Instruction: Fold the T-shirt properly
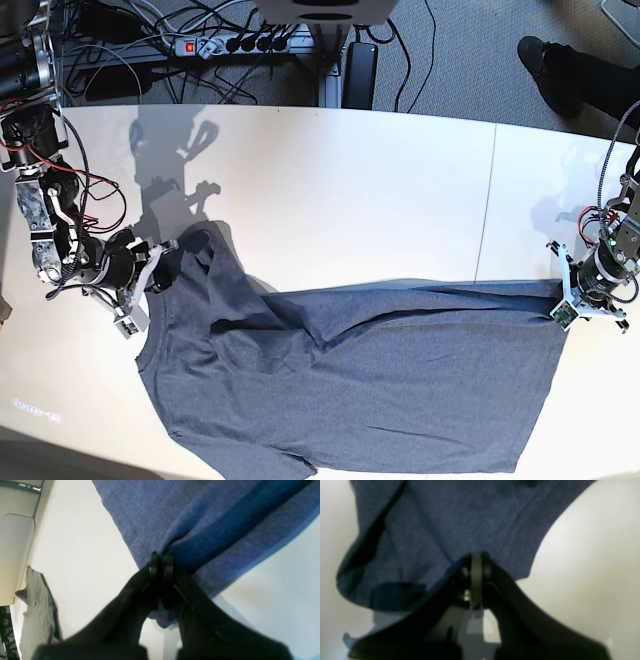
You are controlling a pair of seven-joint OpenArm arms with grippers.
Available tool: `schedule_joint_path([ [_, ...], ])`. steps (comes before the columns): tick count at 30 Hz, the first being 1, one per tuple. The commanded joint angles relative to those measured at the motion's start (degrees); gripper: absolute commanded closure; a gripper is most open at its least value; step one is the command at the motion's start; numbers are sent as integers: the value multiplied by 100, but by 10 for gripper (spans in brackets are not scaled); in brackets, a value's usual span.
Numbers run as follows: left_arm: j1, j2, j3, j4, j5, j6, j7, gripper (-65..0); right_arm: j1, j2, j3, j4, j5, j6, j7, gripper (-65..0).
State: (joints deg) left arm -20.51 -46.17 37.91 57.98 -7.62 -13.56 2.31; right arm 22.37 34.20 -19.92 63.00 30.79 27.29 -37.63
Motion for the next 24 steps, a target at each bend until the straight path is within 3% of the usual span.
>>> schedule_joint_path([
  [1, -140, -131, -63, 39, -24, -15, -85, 0, 76, 164, 35, 31, -168, 448, -170, 0],
  [8, -140, -133, -63, 39, -24, -15, -83, 0, 79, 450, 35, 31, -168, 446, 66, 0],
  [24, -140, -133, -63, 39, -24, -15, -83, 0, 109, 485, 48, 511, 116, 444, 138, 0],
])
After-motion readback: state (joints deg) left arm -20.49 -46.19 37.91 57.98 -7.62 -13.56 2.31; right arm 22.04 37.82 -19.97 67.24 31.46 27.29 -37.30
